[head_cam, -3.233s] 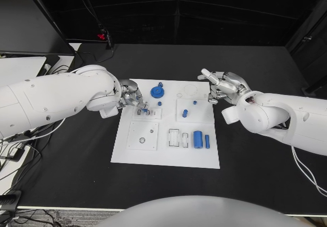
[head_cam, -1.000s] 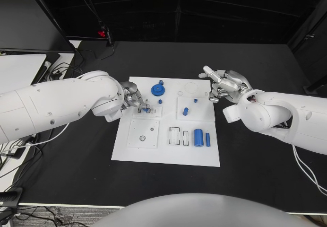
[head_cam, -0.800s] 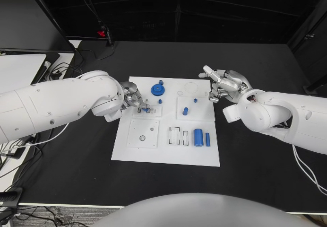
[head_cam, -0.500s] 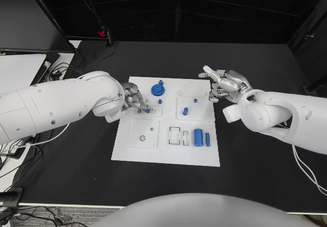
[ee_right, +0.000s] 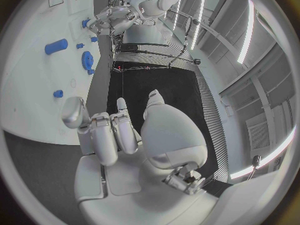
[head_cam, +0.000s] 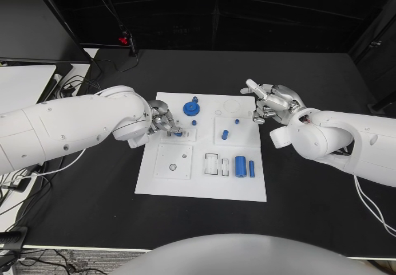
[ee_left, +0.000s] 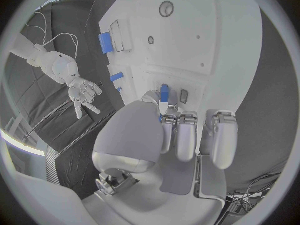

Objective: Assemble the parts on the task board

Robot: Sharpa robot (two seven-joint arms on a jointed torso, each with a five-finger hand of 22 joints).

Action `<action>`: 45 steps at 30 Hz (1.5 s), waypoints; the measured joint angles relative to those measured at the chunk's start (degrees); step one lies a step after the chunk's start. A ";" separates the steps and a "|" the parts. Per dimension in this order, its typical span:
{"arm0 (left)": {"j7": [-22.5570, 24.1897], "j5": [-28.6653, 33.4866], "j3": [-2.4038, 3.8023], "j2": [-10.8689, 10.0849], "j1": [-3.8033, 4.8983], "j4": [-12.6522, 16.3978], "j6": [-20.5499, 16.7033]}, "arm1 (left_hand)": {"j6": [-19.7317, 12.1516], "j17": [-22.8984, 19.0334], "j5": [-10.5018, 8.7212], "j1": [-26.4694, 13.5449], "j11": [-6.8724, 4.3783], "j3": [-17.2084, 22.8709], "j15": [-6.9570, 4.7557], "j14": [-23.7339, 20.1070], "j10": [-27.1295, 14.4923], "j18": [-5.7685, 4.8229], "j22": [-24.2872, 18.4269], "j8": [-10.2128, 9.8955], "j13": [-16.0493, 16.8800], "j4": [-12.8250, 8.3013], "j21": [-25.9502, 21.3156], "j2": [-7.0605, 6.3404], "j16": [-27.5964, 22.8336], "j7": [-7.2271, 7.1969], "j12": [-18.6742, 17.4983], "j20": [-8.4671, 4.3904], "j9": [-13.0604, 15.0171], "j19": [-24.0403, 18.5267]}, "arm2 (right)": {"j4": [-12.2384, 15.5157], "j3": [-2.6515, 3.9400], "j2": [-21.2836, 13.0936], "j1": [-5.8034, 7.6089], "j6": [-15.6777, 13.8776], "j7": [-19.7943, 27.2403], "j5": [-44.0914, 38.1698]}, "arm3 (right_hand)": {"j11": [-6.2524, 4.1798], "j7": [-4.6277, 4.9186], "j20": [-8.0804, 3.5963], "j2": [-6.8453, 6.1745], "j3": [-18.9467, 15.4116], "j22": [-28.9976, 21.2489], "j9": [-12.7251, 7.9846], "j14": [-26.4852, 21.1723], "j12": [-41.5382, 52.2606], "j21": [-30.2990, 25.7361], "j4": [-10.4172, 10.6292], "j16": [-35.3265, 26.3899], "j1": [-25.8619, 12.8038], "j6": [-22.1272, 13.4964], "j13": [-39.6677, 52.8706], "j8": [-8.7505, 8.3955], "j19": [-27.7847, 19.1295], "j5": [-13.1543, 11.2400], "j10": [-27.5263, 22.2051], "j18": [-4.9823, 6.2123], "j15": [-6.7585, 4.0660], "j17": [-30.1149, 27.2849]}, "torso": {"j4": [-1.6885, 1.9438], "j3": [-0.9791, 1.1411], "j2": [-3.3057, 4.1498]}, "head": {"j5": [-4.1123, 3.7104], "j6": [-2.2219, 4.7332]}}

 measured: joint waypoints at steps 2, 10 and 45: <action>0.00 0.00 0.00 0.06 0.01 -0.06 0.05 | 0.01 0.00 -0.01 -0.01 0.01 0.00 0.00 0.00 0.00 0.00 0.00 0.00 -0.02 0.00 0.00 0.01 0.00 0.01 0.02 0.00 0.02 0.00 | 0.00 0.00 0.00 0.00 0.00 0.00 0.00 | 0.00 0.00 0.00 0.00 0.00 0.00 0.00 0.00 0.00 0.00 0.00 0.00 0.00 0.00 0.00 0.00 0.00 0.00 0.00 0.00 0.00 0.00 | -0.01 0.00 0.00 | 0.00 -0.02; -0.04 -0.13 0.02 0.14 0.03 -0.21 0.28 | -0.15 0.00 -0.66 -1.58 0.27 0.00 0.01 -0.01 0.13 0.00 0.00 0.00 -0.01 0.00 0.00 1.58 0.00 -0.15 0.09 0.00 -0.11 0.00 | -0.01 0.00 -0.02 0.00 0.01 0.00 0.02 | 0.00 0.20 0.00 0.22 -0.16 0.00 -0.05 0.00 0.00 0.00 -0.16 0.00 -0.22 -0.20 0.00 0.00 0.00 0.00 0.00 0.00 0.00 0.00 | -0.04 0.01 0.01 | -0.10 -0.03; 0.17 -2.41 -0.11 -0.28 -0.18 0.45 -0.07 | -0.47 0.00 -2.44 -16.44 0.26 -6.71 0.19 0.19 0.14 0.00 0.00 0.81 -0.12 -0.37 0.00 0.74 0.00 -0.40 -0.43 0.00 0.86 0.00 | -0.16 0.00 -0.01 -0.01 0.03 -0.06 0.04 | 0.00 0.20 0.00 0.22 -0.16 0.00 -0.08 0.00 0.00 0.00 -0.16 0.00 -0.22 -0.20 0.00 0.00 0.00 0.00 0.00 0.00 0.00 0.00 | 0.01 0.00 -0.03 | -0.09 0.03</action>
